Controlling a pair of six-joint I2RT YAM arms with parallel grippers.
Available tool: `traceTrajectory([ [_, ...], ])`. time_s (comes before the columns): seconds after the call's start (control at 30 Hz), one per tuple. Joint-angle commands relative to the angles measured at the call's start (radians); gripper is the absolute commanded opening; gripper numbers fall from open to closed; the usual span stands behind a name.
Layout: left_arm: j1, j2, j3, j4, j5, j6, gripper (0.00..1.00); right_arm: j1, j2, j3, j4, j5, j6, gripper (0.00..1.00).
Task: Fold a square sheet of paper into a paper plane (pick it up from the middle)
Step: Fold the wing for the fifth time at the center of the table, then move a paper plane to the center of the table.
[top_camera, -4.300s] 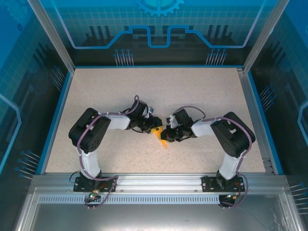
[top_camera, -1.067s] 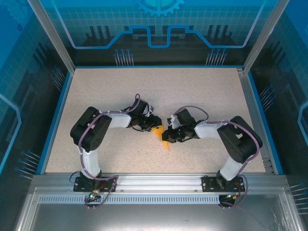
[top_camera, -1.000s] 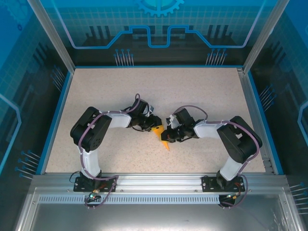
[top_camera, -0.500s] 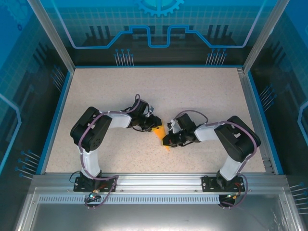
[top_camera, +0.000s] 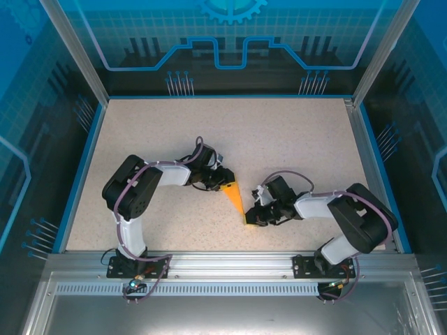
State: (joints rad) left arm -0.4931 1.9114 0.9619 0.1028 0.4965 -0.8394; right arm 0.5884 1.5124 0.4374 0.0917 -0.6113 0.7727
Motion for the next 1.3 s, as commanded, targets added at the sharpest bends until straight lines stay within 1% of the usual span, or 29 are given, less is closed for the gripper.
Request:
traceTrajectory([
  [0.0, 0.008, 0.018, -0.004, -0.063, -0.029, 0.018, 0.36, -0.010, -0.084, -0.021, -0.101, 0.019, -0.010, 0.09],
  [0.1, 0.004, -0.031, 0.017, -0.097, -0.029, 0.033, 0.44, -0.021, -0.177, 0.016, -0.200, 0.115, -0.037, 0.12],
  [0.2, -0.003, -0.095, 0.060, -0.186, -0.054, 0.056, 0.55, -0.041, -0.256, 0.043, -0.273, 0.235, -0.048, 0.19],
  [0.27, -0.007, -0.134, 0.109, -0.300, -0.094, 0.089, 0.57, -0.047, -0.295, 0.058, -0.305, 0.326, -0.042, 0.26],
  [0.33, -0.012, -0.168, 0.159, -0.428, -0.160, 0.118, 0.61, -0.052, -0.327, 0.062, -0.313, 0.408, -0.028, 0.31],
  [0.47, -0.031, -0.190, 0.229, -0.635, -0.266, 0.118, 0.62, -0.060, -0.348, 0.063, -0.281, 0.491, 0.011, 0.40],
  [0.5, -0.041, -0.189, 0.240, -0.670, -0.290, 0.113, 0.63, -0.062, -0.344, 0.062, -0.272, 0.502, 0.021, 0.40],
  [0.57, -0.064, -0.178, 0.263, -0.730, -0.327, 0.091, 0.64, -0.064, -0.329, 0.062, -0.247, 0.510, 0.035, 0.41],
  [0.63, -0.085, -0.155, 0.285, -0.763, -0.341, 0.074, 0.66, -0.064, -0.308, 0.063, -0.218, 0.504, 0.048, 0.42],
  [0.77, -0.121, -0.100, 0.341, -0.807, -0.371, 0.044, 0.68, -0.062, -0.254, 0.077, -0.159, 0.454, 0.052, 0.43],
  [1.03, -0.122, -0.005, 0.409, -0.824, -0.373, 0.025, 0.70, -0.059, -0.187, 0.127, -0.138, 0.394, 0.014, 0.46],
  [1.17, -0.121, 0.012, 0.420, -0.830, -0.382, 0.028, 0.69, -0.055, -0.144, 0.154, -0.132, 0.364, 0.007, 0.46],
  [1.27, -0.116, 0.010, 0.413, -0.848, -0.395, 0.035, 0.67, -0.049, -0.110, 0.173, -0.122, 0.344, 0.002, 0.46],
])
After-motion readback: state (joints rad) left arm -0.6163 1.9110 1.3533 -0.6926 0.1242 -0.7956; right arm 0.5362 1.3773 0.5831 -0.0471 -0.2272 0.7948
